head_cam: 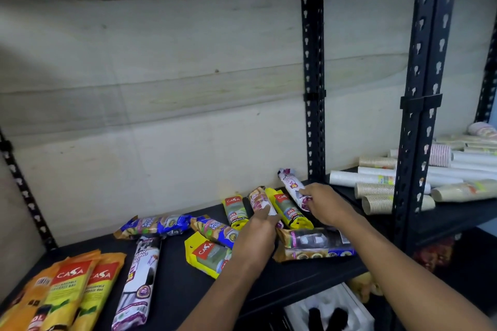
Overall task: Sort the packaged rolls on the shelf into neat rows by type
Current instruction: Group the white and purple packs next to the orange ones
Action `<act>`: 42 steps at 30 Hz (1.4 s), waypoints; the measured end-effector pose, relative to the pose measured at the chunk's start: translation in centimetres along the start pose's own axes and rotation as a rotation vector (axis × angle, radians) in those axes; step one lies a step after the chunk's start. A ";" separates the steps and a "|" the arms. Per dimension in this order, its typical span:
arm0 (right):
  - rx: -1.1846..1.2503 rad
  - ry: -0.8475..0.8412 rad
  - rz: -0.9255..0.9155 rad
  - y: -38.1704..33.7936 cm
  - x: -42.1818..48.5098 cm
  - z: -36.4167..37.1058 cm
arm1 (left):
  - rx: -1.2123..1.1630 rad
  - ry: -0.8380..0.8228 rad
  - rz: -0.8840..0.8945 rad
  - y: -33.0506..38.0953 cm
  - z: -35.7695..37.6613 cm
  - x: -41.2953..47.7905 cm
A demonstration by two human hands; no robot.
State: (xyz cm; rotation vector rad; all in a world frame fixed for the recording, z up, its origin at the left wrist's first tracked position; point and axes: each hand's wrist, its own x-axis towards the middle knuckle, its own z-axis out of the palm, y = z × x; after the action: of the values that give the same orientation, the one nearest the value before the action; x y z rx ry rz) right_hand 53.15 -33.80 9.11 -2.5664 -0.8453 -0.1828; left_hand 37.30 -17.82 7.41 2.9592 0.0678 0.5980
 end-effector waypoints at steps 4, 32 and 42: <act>0.084 0.119 -0.056 -2.6 -1.8 -1.0 | -0.035 0.057 -0.003 -0.8 -1.4 -0.8; 0.337 -0.029 -0.453 -20.7 -14.0 8.1 | 0.061 0.233 -0.162 -11.8 -5.5 -20.2; 0.256 -0.012 -0.499 -21.4 -13.9 9.7 | 0.131 0.159 -0.262 -11.4 -4.8 -21.1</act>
State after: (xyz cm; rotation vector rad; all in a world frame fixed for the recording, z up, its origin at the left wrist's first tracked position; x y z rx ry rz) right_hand 29.16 -21.57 4.54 -2.0850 -1.4038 -0.1909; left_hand 15.79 -7.39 2.27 2.9460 0.5191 0.8156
